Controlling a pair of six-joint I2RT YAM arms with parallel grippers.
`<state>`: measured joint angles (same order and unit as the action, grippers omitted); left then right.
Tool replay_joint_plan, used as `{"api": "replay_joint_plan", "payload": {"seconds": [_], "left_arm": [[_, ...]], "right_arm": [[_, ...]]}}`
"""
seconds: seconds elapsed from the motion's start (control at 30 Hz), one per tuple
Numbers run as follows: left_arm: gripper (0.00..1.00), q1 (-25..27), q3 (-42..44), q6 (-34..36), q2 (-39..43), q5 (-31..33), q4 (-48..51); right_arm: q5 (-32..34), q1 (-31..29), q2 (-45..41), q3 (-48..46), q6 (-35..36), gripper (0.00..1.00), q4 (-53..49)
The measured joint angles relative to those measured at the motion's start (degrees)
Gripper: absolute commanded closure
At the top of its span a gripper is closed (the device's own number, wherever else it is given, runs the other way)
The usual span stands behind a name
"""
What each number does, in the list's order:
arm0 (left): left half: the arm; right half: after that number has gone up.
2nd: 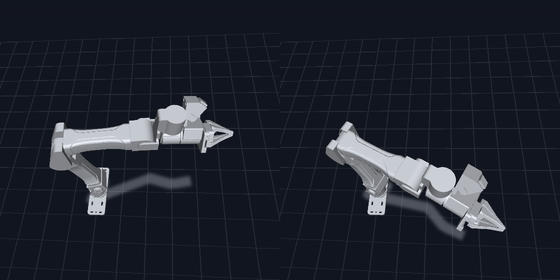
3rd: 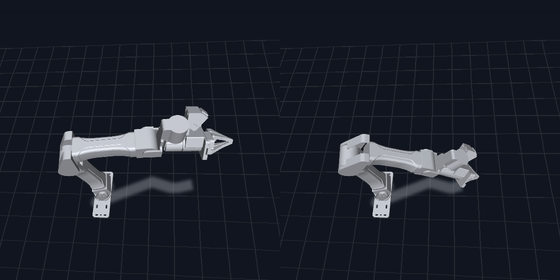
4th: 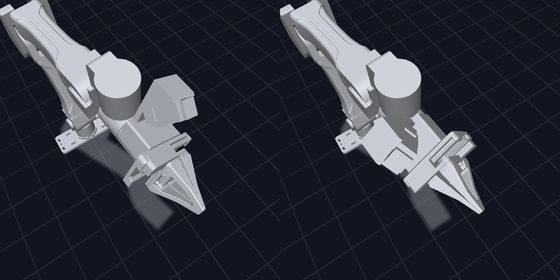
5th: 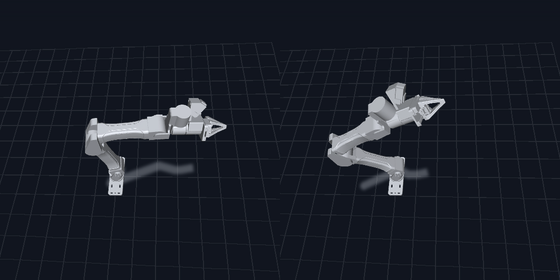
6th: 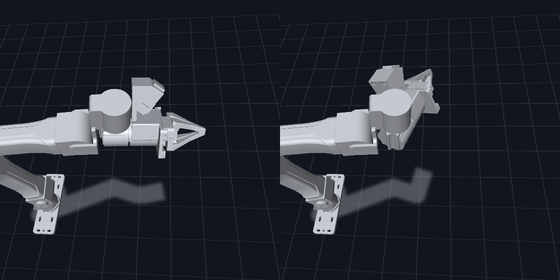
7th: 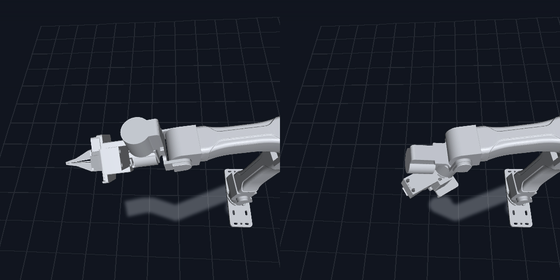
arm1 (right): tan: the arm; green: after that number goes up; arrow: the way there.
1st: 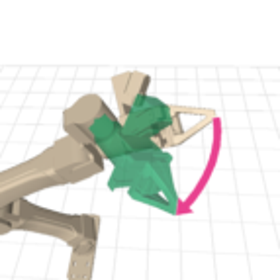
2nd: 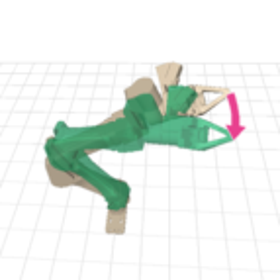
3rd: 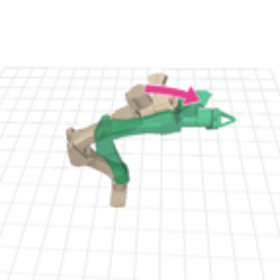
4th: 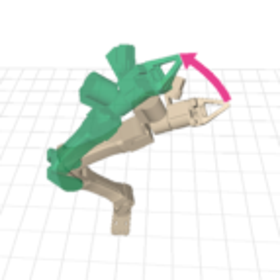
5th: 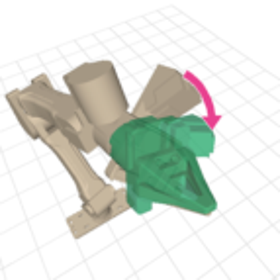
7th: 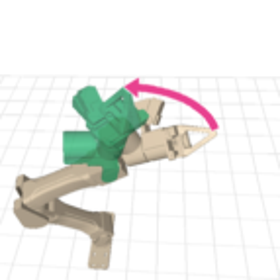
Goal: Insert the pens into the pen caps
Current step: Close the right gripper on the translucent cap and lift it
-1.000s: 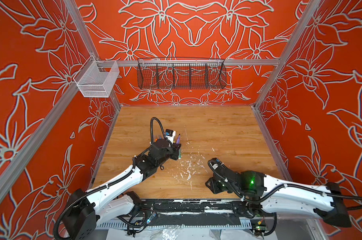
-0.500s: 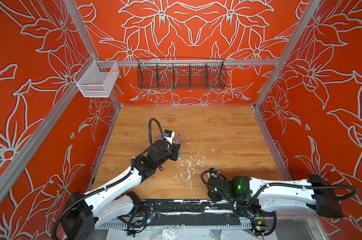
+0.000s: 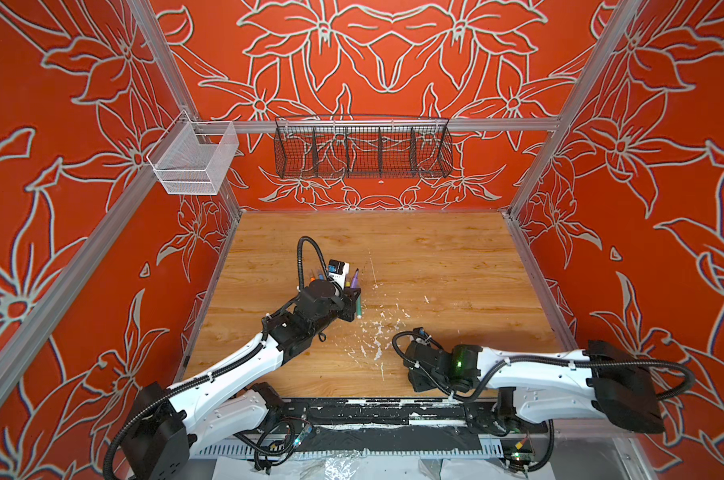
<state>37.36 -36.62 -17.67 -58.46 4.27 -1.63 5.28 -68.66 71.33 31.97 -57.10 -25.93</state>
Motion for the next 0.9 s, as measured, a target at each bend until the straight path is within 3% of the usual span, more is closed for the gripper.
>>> {"api": "replay_joint_plan", "payload": {"seconds": [0.37,0.77,0.9], "left_arm": [[1.00,0.00,0.00,0.00,0.00,0.00,0.00],[1.00,0.00,0.00,0.00,0.00,-0.02,0.00],[1.00,0.00,0.00,0.02,0.00,-0.02,0.00]], "right_arm": [[0.42,3.06,2.73,1.81,2.93,0.52,0.70],[3.45,3.43,7.80,5.97,5.18,0.67,-3.85],[4.02,3.43,9.18,7.17,5.53,0.65,-5.01]]}}
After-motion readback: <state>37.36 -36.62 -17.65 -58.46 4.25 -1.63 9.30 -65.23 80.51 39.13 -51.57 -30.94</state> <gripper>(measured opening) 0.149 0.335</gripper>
